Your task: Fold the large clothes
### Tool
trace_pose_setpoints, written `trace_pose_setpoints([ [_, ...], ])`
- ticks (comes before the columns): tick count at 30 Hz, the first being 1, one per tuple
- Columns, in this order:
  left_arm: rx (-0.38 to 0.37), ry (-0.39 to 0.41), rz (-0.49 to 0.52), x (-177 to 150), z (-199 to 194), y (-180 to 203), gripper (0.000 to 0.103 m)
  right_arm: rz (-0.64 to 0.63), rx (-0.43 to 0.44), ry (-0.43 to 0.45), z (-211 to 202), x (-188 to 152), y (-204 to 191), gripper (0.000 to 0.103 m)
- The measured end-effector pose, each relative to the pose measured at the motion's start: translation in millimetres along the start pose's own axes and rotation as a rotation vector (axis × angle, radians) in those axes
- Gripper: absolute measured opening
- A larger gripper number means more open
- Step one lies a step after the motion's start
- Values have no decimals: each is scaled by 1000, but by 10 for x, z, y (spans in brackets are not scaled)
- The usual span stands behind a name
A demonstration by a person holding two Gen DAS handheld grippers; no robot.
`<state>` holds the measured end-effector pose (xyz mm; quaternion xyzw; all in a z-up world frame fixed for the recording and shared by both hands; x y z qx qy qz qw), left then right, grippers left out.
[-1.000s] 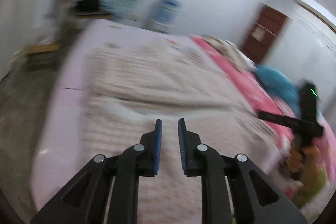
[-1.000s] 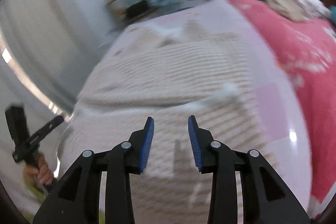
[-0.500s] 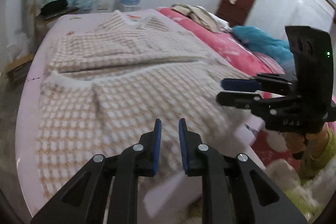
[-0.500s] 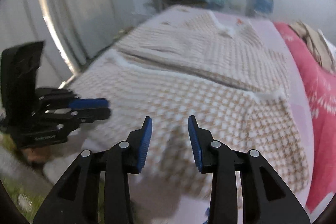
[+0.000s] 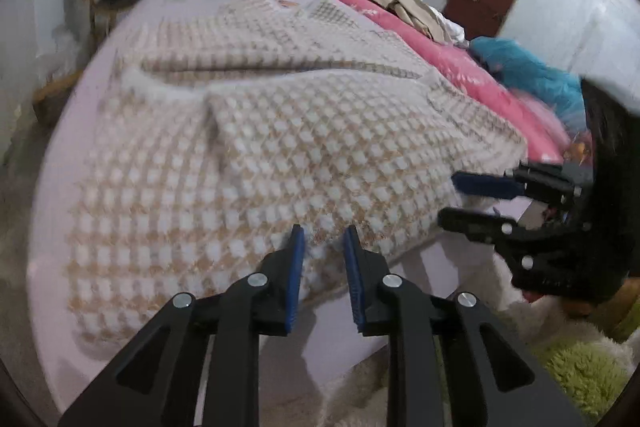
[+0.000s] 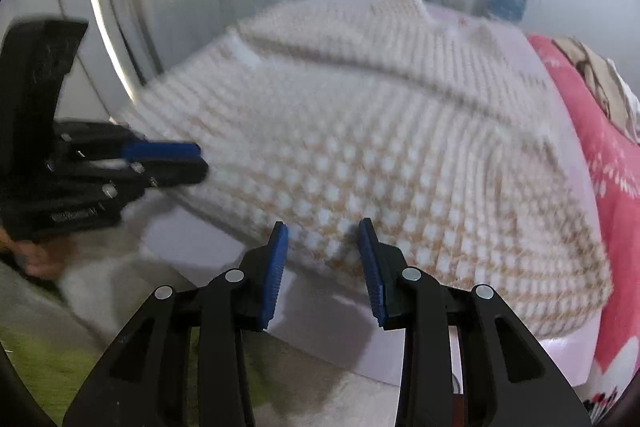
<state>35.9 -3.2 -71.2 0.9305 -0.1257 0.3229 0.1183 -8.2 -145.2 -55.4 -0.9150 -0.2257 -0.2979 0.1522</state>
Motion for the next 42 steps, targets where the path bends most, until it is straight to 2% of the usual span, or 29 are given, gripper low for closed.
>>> trace_pose_setpoints([
  [2,-13,5,-22,59,-96,-28,20,15,-8,3,-122,36,21,33],
  [5,25,66,-52,114,-282,-211,23,80,-41,76,-417,20,228,35],
  [7,64,28,-109,49,-166,-411,23,165,-52,71,-391,-79,462,36],
  [9,29,-4,-169,-44,-62,-550,23,249,-60,10,-198,-272,673,36],
  [10,8,0,-196,-49,-59,-590,23,262,-48,17,-172,-293,681,36],
  [13,57,24,-143,9,-210,-578,23,243,-71,32,-309,-233,655,36],
  [15,76,80,-145,73,-343,-630,32,250,-95,75,-461,-213,688,40],
  [16,85,93,-163,88,-357,-686,40,285,-102,103,-533,-220,780,41],
  [17,108,91,-194,92,-330,-785,43,326,-116,115,-553,-245,895,42],
  [18,132,64,-227,81,-246,-889,43,361,-135,112,-538,-272,1011,45],
  [19,127,40,-250,56,-170,-939,43,420,-171,84,-490,-369,1186,46],
  [21,85,15,-303,26,-112,-1046,43,490,-137,47,-360,-458,1301,46],
  [23,98,16,-286,57,-164,-1027,43,462,-161,37,-381,-398,1257,46],
  [24,113,25,-264,91,-216,-1000,43,424,-191,33,-428,-333,1211,50],
  [25,120,33,-258,122,-245,-974,47,410,-207,43,-472,-284,1185,58],
  [26,130,47,-257,167,-293,-968,53,398,-209,65,-526,-203,1147,61],
  [30,134,95,-241,411,-376,-907,62,394,-154,127,-616,14,1064,69],
  [35,168,87,-194,689,-262,-768,67,432,-61,151,-450,329,1085,69],
  [42,247,7,-89,873,157,-533,71,457,-18,129,-155,617,1084,69],
])
Point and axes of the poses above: each gripper's, at about its wrist camera, not at the fingertips, and z roughly the way its jaws point, y to its right, x to its top, the point moved 7 cm from there along z, roughly the way its jaws point, and after that the axes turned 12 degrees about x, right-handed, at the moved point
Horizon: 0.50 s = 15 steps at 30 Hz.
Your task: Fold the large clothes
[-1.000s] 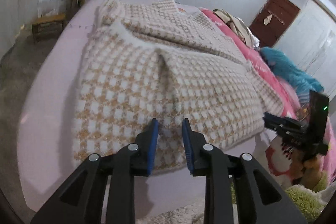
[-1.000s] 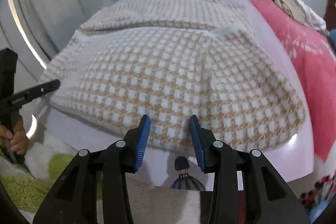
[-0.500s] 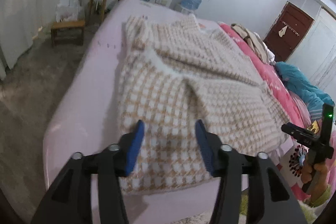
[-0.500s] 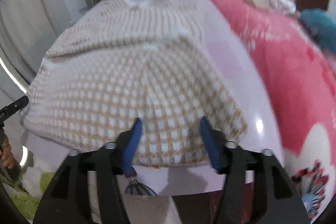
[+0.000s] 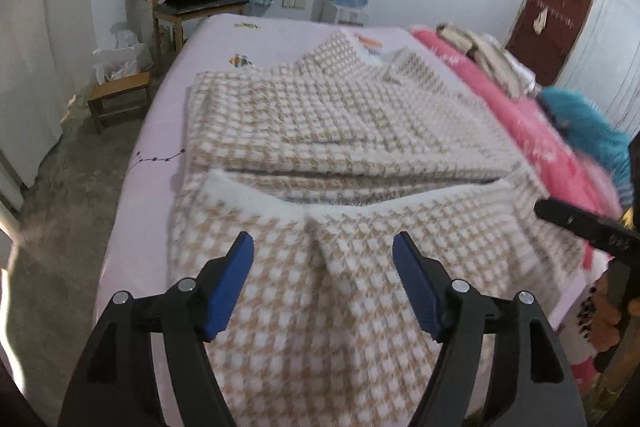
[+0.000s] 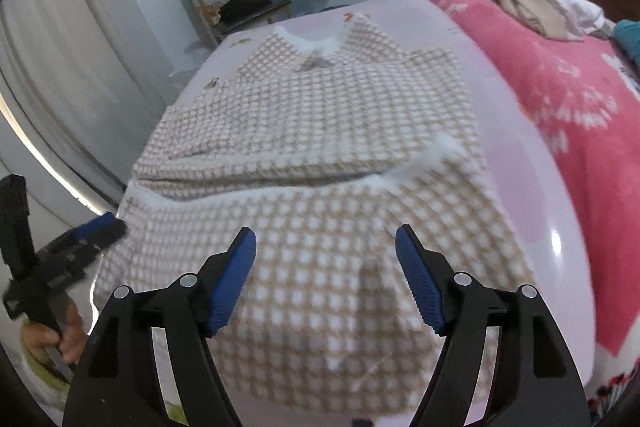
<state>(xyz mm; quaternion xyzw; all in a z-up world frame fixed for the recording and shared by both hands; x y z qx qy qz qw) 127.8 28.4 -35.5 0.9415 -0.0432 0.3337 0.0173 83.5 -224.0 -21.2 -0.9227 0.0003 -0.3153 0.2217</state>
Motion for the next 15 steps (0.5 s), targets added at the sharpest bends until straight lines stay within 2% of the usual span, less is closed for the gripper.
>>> trace_pose_setpoints([
  [6,68,-112,13,-93,438,44,77,57,-11,-64,309,-30,146,69],
  [8,88,-94,39,-91,450,75,80,94,-10,-100,433,-115,242,74],
  [10,109,-96,65,-95,468,104,81,97,0,-84,431,-122,246,75],
  [15,113,-102,55,-88,490,103,83,82,-13,-84,434,-137,221,77],
])
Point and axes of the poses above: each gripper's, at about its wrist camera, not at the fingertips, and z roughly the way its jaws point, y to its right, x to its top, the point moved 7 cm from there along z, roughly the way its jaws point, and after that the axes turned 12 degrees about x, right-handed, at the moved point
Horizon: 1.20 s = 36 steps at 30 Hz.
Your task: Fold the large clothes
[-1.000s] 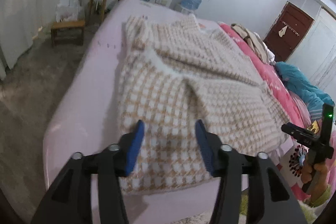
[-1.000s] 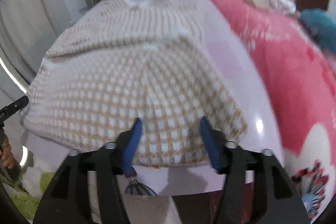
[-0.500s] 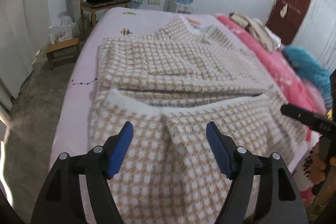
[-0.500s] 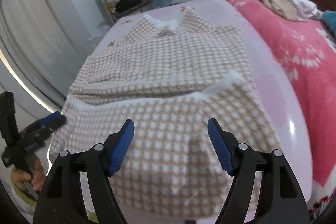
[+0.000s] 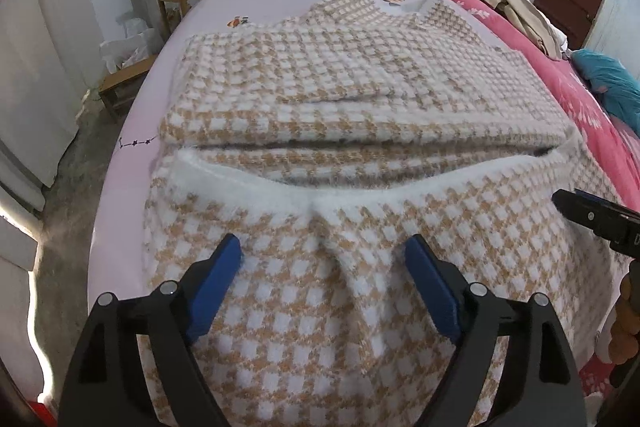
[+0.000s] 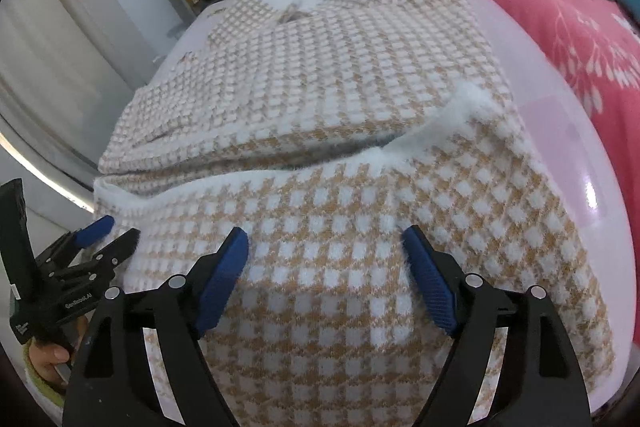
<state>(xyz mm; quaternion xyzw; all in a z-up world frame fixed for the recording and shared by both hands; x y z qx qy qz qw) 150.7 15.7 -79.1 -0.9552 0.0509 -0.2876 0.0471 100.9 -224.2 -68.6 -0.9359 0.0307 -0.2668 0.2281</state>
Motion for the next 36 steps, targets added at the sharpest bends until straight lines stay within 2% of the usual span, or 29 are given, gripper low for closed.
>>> trace_pose_setpoints([
  [6,23,-3,-18,2,4,9,86,-1,-6,-6,32,11,-3,78],
  [10,61,-16,-44,-16,24,-22,96,-7,-8,-10,61,21,-16,80],
  [29,69,-9,-68,-47,16,-47,97,-21,-13,-21,111,31,-13,83],
  [36,78,4,-48,-48,12,-44,97,-22,-2,-37,108,51,-6,83],
])
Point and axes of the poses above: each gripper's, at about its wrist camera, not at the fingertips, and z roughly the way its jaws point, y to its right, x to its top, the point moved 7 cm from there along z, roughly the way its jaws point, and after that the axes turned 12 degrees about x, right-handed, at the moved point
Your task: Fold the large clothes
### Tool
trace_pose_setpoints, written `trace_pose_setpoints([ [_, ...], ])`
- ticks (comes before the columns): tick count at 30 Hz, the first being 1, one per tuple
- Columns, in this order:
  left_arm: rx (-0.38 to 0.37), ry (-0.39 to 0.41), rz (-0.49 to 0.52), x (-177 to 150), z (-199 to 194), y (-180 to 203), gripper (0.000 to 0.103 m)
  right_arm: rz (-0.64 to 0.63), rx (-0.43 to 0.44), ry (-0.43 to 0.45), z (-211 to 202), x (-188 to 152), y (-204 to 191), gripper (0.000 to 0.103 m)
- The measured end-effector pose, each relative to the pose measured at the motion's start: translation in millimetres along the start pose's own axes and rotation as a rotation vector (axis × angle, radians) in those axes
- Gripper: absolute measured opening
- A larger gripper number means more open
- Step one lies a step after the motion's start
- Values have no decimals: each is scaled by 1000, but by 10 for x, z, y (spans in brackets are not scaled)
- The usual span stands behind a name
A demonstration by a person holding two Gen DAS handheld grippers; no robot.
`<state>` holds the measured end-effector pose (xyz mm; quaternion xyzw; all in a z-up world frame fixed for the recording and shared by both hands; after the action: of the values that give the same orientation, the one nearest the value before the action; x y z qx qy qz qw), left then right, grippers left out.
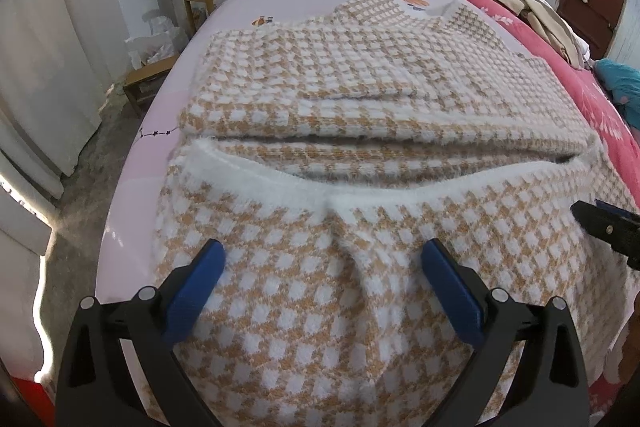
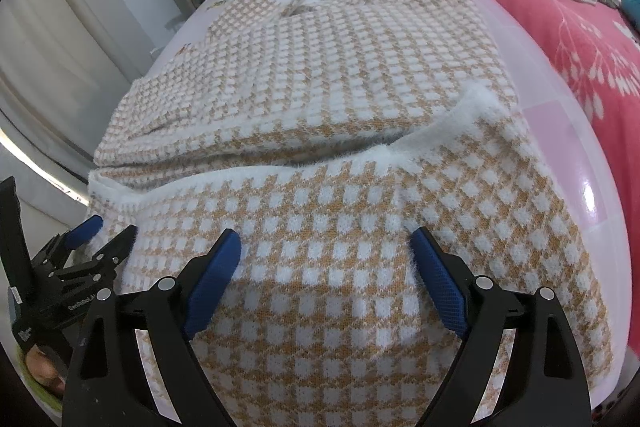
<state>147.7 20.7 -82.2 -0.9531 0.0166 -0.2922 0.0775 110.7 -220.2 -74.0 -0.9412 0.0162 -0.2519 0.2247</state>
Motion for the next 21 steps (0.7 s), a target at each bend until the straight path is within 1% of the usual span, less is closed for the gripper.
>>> trace_pose_setpoints([
  [3,-4,-22,6,28,-16,0,97,-7,18,-17,-59,52,-19,83],
  [5,-32,-30,12,92,-80,-39,97,-29,38,-11,-152,144,-57,83],
  [7,-66,15,-8,231,-241,-113,97,-72,39,14,-293,315,-99,83],
  [9,-80,66,-13,405,-386,-183,97,-106,38,38,-408,477,-129,83],
  [12,-131,149,-13,846,-579,-284,97,-153,61,81,-572,930,-146,83],
  [13,-158,180,-19,1086,-612,-321,97,-160,64,89,-590,1045,-147,83],
  [15,-165,206,-29,1449,-597,-362,97,-184,53,112,-613,1341,-149,83],
  [17,-191,238,-31,1799,-542,-339,97,-210,43,128,-562,1686,-145,83],
  [19,-231,244,-25,2145,-407,-253,97,-204,41,121,-438,2027,-94,83],
  [20,-242,234,-30,2322,-293,-204,97,-203,51,114,-385,2127,-70,83],
  [21,-263,215,-36,2494,-164,-132,97,-192,58,100,-270,2301,-30,83],
])
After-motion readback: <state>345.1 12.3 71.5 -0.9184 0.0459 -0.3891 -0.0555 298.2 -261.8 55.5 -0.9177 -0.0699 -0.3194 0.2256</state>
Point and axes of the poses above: each gripper's, at about its wrist camera, not at the fingertips, and z roughly the way its jaws point, y to its right, x to its top, the point moved 7 cm from there along z, roughly the way its jaws point, and after that the axes turned 12 degrees about x, right-handed, at the moved point
